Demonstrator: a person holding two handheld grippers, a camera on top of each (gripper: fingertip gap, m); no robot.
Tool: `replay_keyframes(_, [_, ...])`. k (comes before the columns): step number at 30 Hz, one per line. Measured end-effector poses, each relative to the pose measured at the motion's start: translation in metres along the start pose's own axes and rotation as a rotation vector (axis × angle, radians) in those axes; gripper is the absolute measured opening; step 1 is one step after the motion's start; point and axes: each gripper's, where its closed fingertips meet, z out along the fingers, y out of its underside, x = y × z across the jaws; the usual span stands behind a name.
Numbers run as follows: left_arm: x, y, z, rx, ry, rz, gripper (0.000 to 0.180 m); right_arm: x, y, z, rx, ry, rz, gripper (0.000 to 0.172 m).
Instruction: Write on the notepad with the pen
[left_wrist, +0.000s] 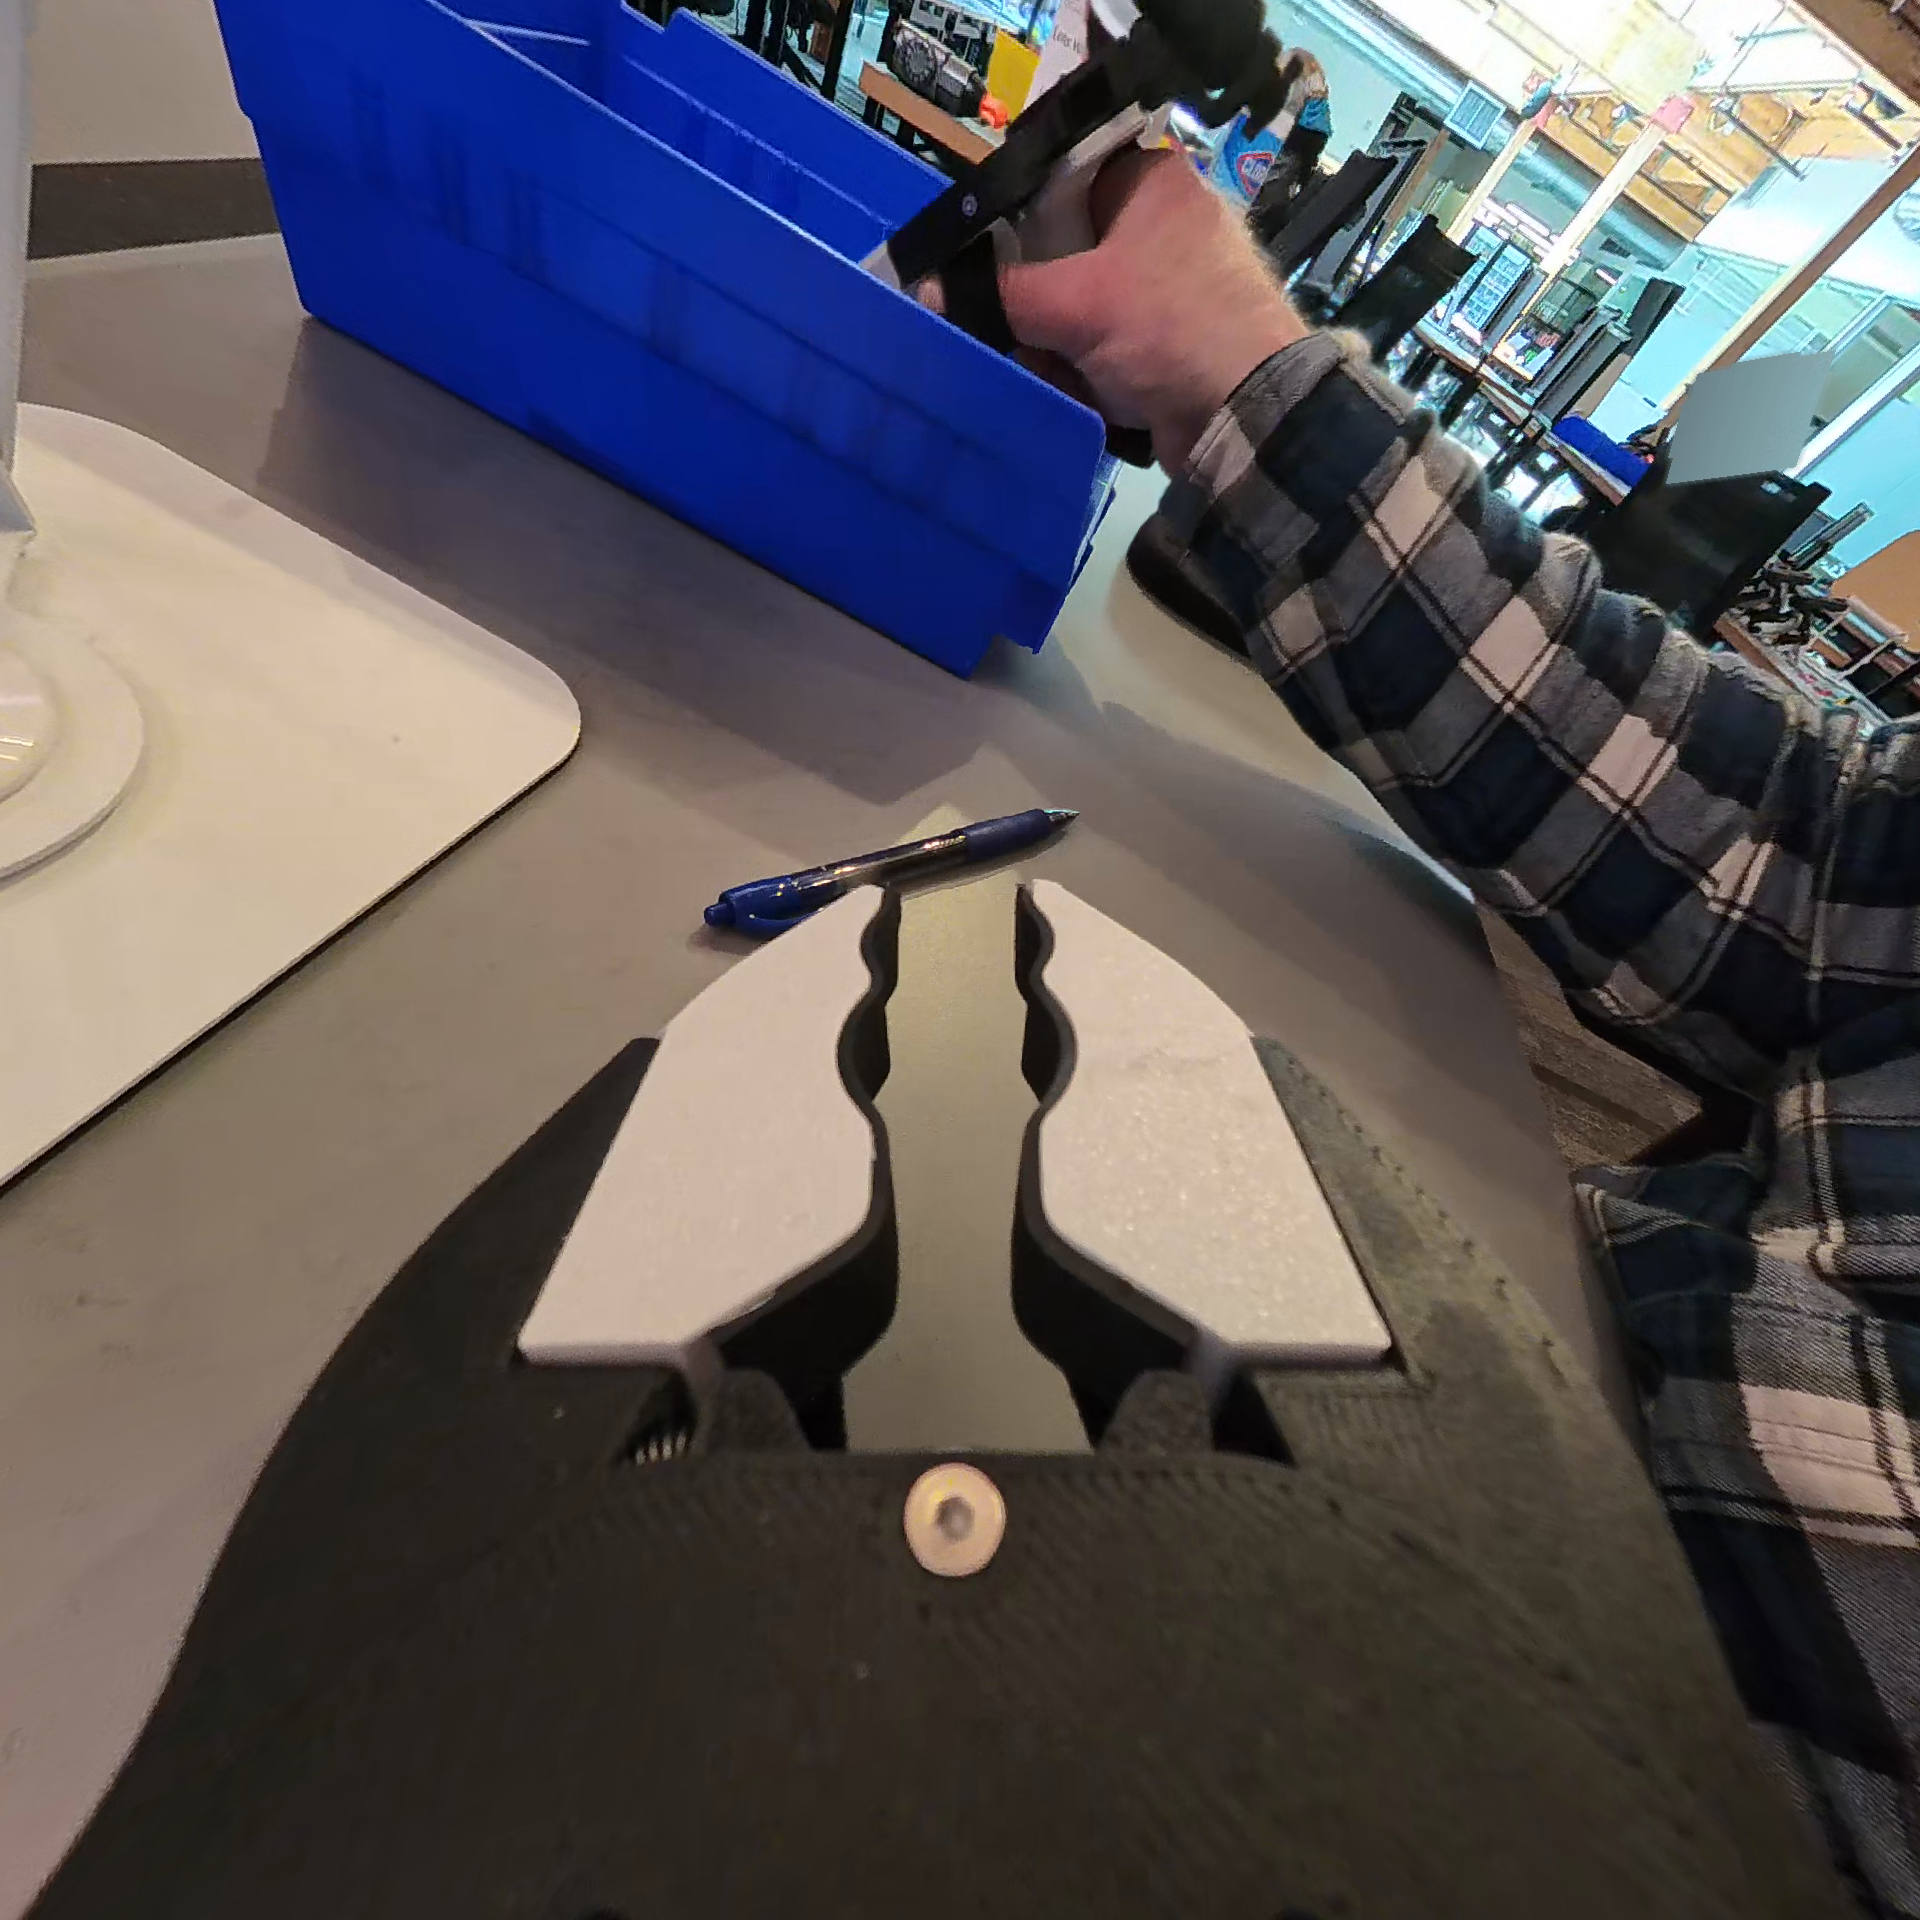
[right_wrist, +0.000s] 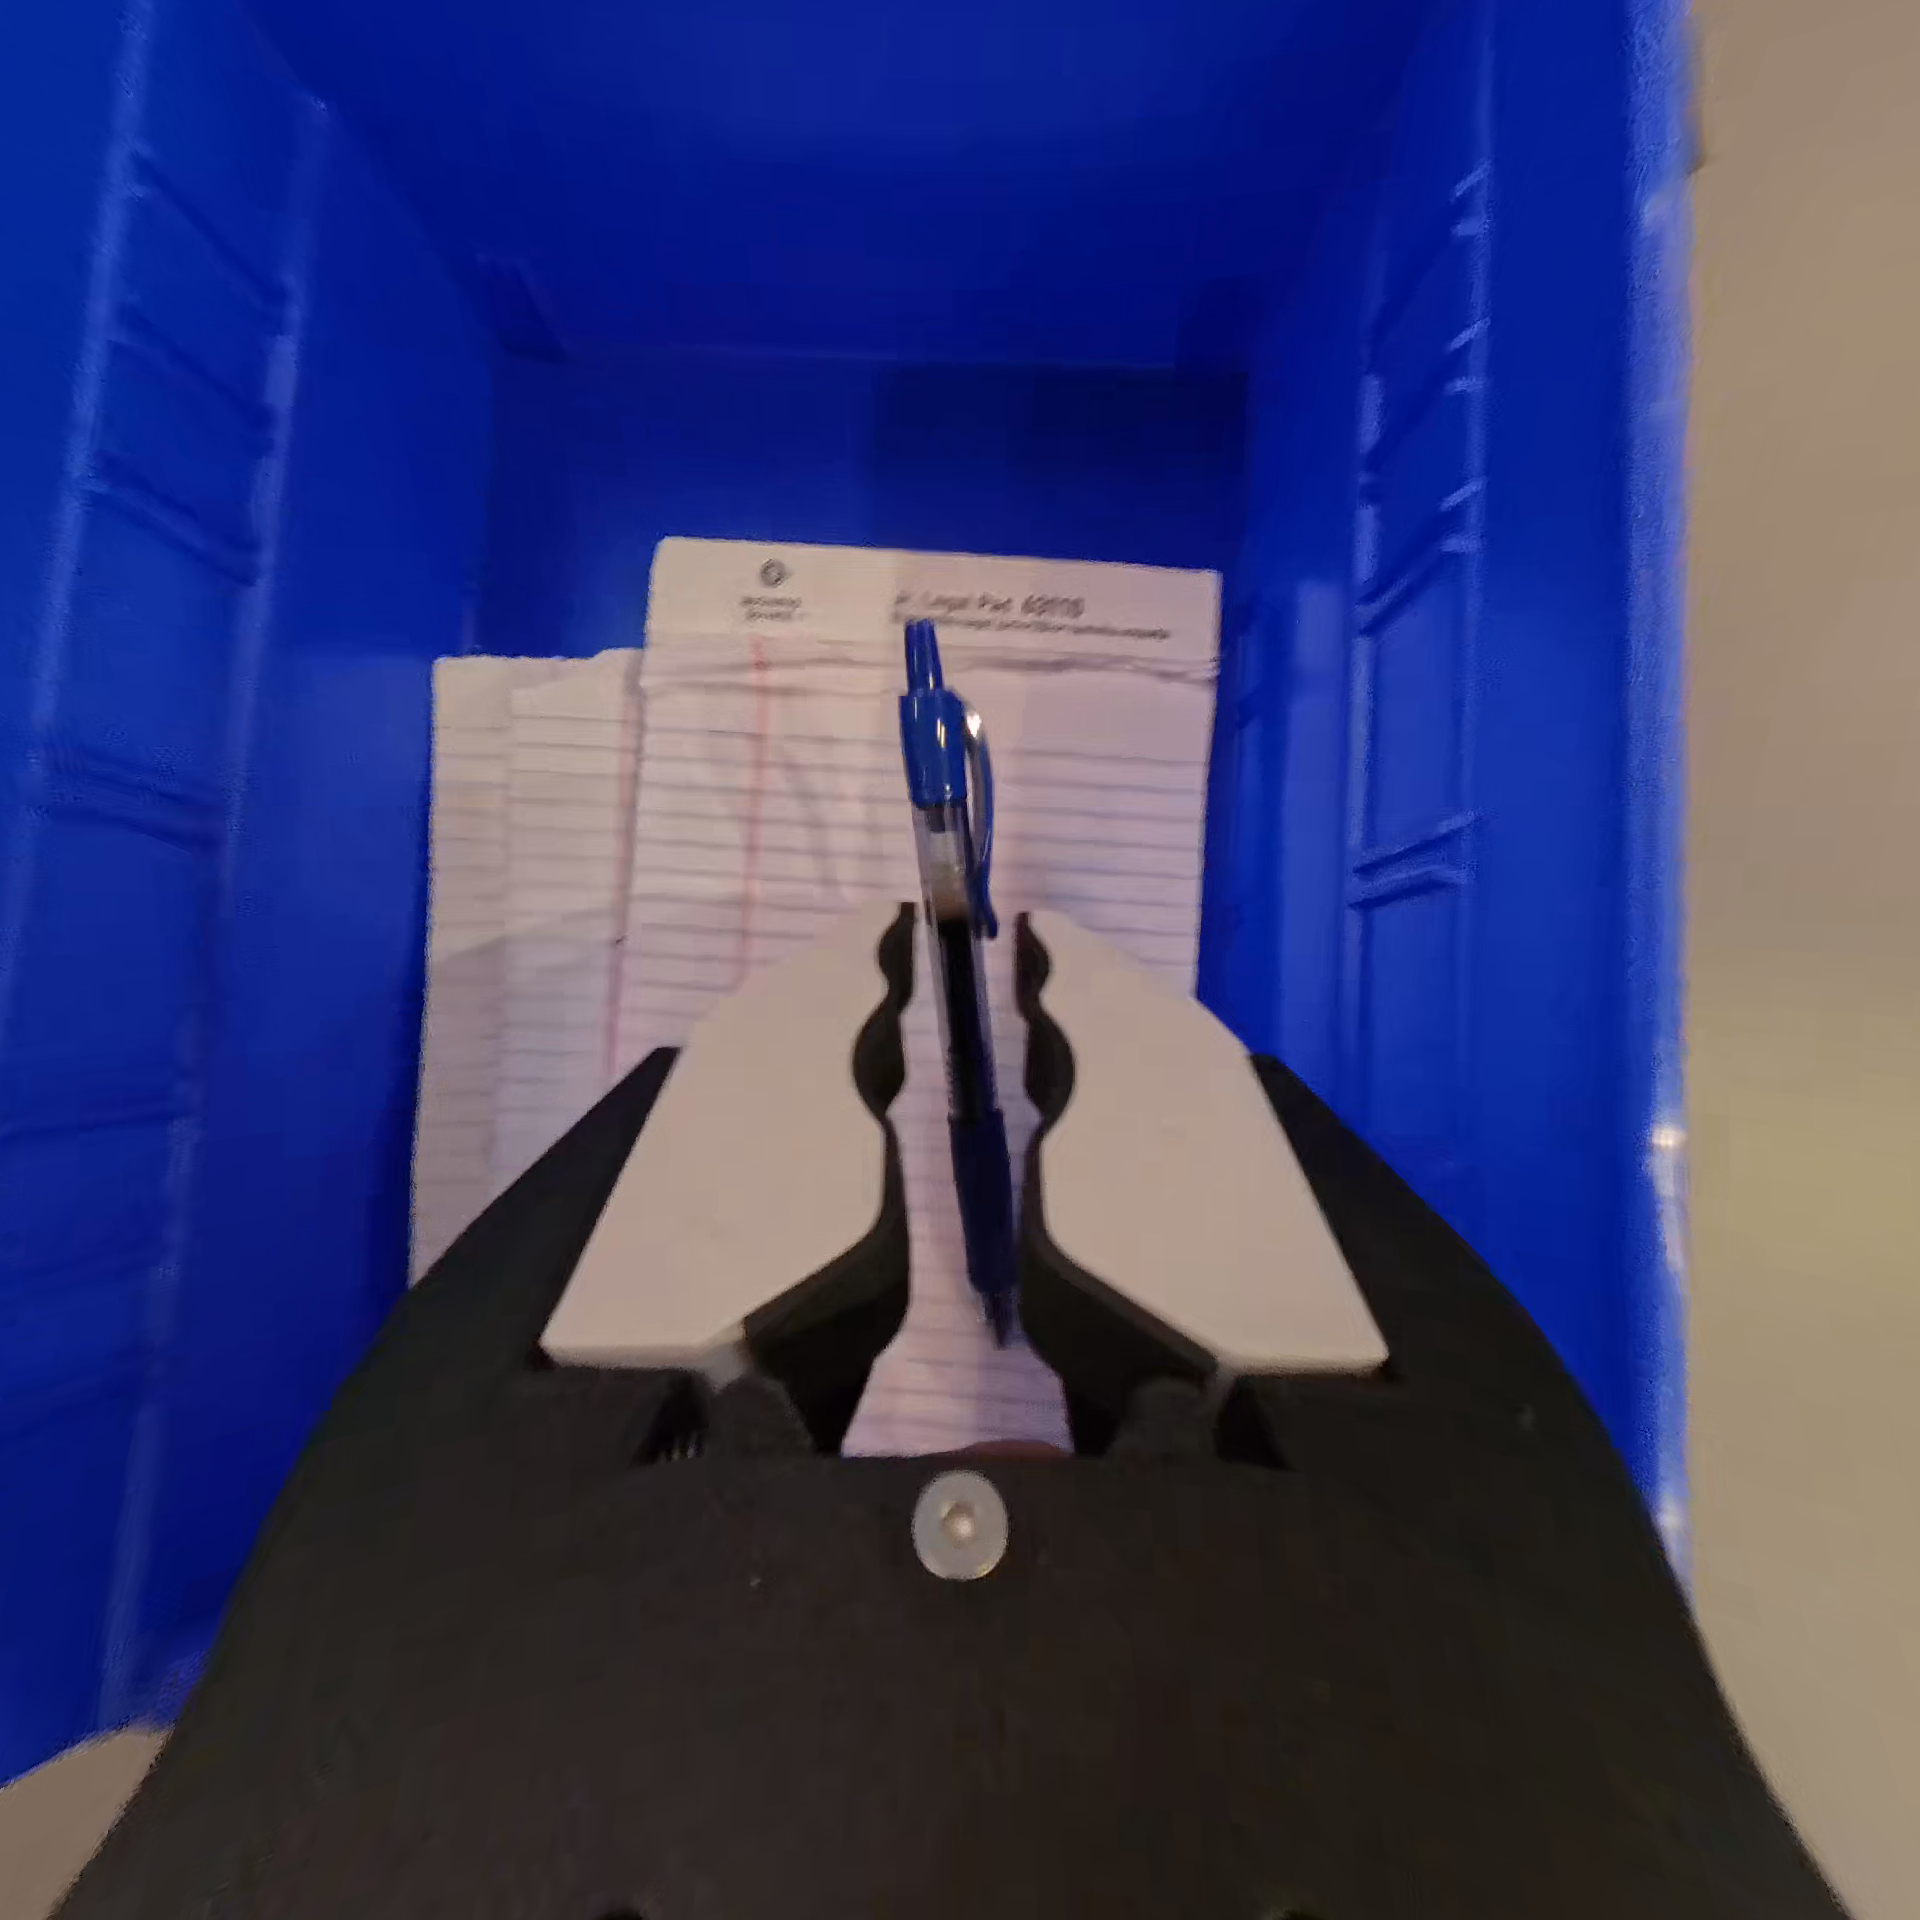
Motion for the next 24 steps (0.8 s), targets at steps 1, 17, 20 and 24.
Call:
replay_keyframes(1, [0.000,0.000,0.000,0.001,0.001,-0.001,0.020,0.003,-0.003,-0.002,0.018,0.025,-0.001,0.032])
replay_keyframes(17, [-0.015,-0.007,-0.009,0.048,-0.068,-0.020,0.022,-0.235,0.115,-0.068,-0.272,-0.428,-0.822,0.039])
replay_keyframes(20, [-0.015,-0.007,-0.010,0.047,-0.074,-0.015,0.022,-0.237,0.137,-0.049,-0.369,-0.433,-0.812,0.033])
replay_keyframes(24, [-0.016,-0.007,-0.010,0.049,-0.074,-0.016,0.022,-0.239,0.135,-0.047,-0.369,-0.489,-0.791,0.010])
